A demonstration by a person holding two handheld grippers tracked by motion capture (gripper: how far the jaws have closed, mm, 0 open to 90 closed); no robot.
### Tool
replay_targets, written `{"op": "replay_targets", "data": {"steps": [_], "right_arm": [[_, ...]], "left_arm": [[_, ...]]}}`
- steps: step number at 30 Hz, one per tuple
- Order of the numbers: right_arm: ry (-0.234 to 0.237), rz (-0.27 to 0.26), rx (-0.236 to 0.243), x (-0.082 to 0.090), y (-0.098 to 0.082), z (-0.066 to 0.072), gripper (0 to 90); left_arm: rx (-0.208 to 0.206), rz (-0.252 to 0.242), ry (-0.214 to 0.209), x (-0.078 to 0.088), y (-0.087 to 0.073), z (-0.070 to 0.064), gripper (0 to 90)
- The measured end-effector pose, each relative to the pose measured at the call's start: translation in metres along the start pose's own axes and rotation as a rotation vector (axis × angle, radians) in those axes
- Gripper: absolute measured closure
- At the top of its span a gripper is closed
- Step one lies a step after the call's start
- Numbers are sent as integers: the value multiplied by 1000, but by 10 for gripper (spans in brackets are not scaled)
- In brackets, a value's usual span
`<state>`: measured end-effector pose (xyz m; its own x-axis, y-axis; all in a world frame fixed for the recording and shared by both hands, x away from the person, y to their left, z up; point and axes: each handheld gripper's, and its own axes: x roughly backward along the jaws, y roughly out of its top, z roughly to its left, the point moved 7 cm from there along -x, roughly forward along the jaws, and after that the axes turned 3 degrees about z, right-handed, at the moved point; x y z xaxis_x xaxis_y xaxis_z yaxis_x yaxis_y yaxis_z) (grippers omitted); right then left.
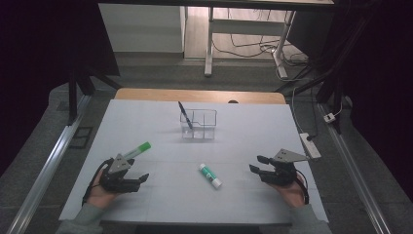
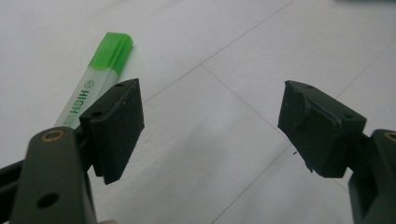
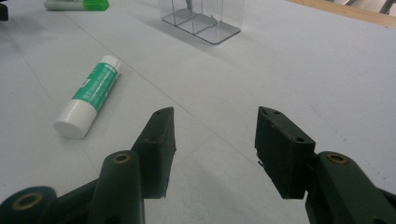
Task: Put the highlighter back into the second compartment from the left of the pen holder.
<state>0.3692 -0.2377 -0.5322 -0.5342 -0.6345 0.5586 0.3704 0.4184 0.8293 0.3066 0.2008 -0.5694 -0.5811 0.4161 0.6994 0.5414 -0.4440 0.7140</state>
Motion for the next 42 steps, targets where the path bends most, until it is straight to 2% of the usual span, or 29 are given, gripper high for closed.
{"op": "replay_targets", "data": {"steps": [11, 20, 29, 36, 42], "right_arm": [[4, 9, 7, -3, -1, 2, 470], [7, 31, 12, -6, -5, 2, 467], [5, 51, 11, -6, -7, 1, 461], [0, 58, 11, -6, -8, 0, 458], [6, 55, 12, -7, -8, 1, 456]], "left_arm": [[20, 5, 8, 2, 7, 3, 218], [18, 28, 14, 1, 17, 10, 219], [38, 66, 33, 1, 30, 27, 214], [23, 102, 36, -6, 38, 39, 214], [6, 155, 29, -11, 39, 47, 216]]}}
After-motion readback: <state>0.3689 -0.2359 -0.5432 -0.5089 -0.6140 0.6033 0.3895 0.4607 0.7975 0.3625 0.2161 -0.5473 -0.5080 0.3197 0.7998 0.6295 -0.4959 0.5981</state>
